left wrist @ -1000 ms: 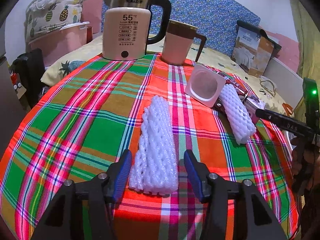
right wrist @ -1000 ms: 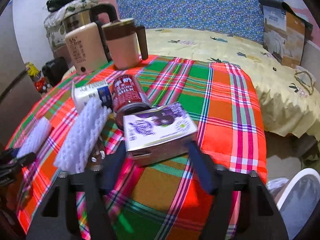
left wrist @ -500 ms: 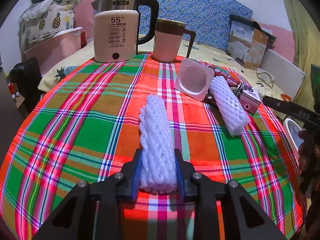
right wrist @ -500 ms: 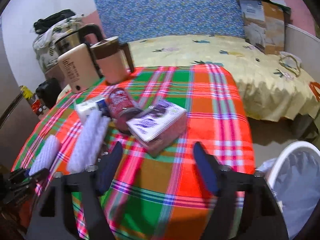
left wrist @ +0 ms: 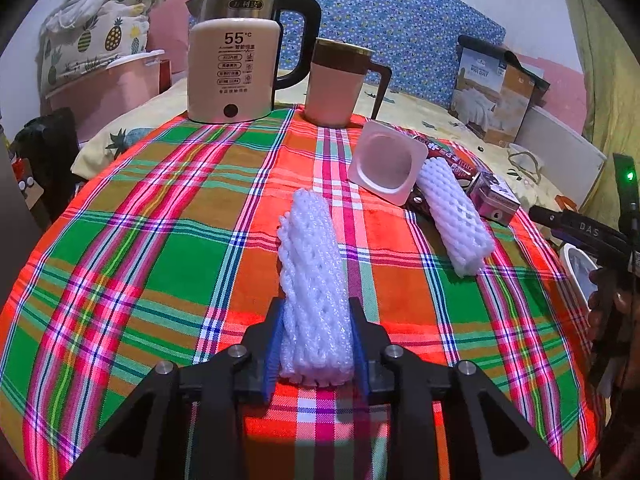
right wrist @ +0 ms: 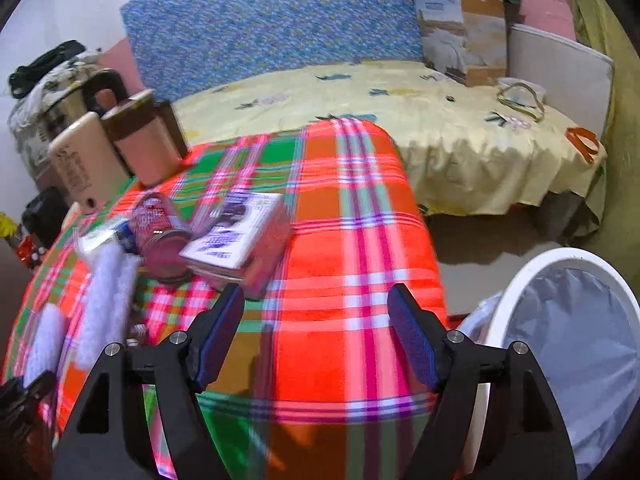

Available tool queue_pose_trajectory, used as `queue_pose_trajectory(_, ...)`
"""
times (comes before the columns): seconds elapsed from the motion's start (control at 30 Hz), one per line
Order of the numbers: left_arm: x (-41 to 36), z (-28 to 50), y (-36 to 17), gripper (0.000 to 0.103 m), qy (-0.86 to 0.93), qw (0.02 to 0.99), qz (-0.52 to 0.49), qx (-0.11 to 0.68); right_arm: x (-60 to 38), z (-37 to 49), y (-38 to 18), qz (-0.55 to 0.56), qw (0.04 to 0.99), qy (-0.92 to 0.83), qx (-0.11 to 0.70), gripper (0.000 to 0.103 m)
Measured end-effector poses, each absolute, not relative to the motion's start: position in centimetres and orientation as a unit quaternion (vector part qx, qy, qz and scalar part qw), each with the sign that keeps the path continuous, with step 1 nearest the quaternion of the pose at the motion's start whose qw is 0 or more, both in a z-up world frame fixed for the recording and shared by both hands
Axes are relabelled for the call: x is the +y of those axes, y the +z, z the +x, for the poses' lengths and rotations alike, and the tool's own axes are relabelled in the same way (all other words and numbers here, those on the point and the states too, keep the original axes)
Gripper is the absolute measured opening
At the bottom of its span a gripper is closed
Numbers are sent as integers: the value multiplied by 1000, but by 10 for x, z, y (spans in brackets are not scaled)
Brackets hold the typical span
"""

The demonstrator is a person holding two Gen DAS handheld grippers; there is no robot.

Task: Collect trash
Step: 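Close the right tool around the purple-and-white juice carton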

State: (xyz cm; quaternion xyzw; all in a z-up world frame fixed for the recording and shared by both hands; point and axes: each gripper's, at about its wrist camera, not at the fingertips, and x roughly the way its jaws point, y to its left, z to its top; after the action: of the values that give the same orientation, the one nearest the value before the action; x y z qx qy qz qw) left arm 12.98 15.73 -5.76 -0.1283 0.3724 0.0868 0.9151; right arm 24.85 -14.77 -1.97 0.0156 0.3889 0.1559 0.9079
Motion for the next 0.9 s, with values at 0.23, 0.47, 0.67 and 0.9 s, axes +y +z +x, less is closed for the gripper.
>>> queue_pose_trajectory(0.23,159,129,-58,30,83,916,-134,370,-95,251,-26,-9,902,187,388,75)
queue_pose_trajectory(0.47,158,128,-58,30,74,917,-134,368,-93,269,-29,-9,907,137,399,75)
queue_pose_trajectory(0.67,157,129,-58,30,69,917,-133,369,-103,265,-30,12,904,128,408,57)
queue_pose_trajectory(0.9,154,129,-57,27,72,919,-122,368,-120,234,-23,15,904,148,400,57)
